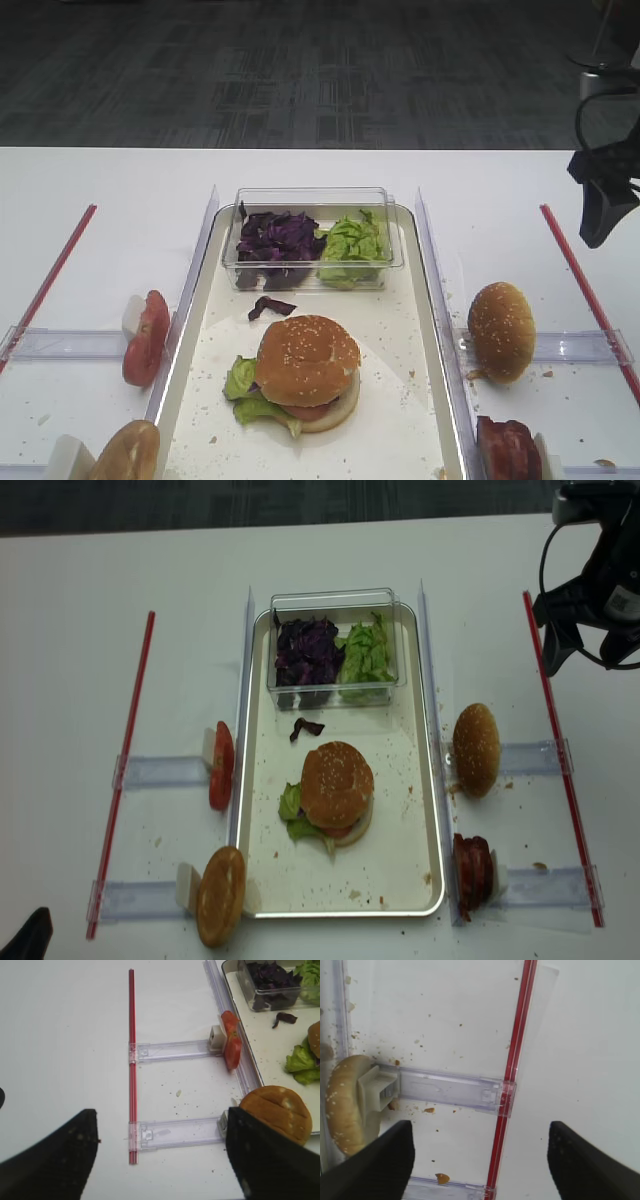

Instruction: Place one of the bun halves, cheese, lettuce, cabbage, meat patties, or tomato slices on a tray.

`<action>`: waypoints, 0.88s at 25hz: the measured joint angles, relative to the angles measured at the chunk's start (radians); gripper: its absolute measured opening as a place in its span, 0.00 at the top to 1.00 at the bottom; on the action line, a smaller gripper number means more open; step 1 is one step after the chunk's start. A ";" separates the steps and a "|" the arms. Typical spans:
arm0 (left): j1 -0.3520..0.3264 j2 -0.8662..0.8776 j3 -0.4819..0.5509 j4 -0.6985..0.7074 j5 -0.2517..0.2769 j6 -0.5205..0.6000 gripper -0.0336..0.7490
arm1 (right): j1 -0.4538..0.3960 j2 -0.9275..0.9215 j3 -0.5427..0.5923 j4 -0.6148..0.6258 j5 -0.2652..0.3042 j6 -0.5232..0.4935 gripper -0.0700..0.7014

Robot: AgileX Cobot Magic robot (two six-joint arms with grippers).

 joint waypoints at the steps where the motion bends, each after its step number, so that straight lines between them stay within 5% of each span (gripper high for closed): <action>1: 0.000 0.000 0.000 0.000 0.000 0.000 0.33 | 0.000 -0.014 0.000 0.002 0.004 -0.002 0.17; 10: 0.000 0.000 0.000 0.000 0.000 0.000 0.33 | 0.000 -0.235 0.026 0.033 0.023 -0.001 0.17; 22: 0.000 0.000 0.000 0.000 0.000 0.000 0.33 | 0.000 -0.657 0.359 0.037 -0.023 0.007 0.17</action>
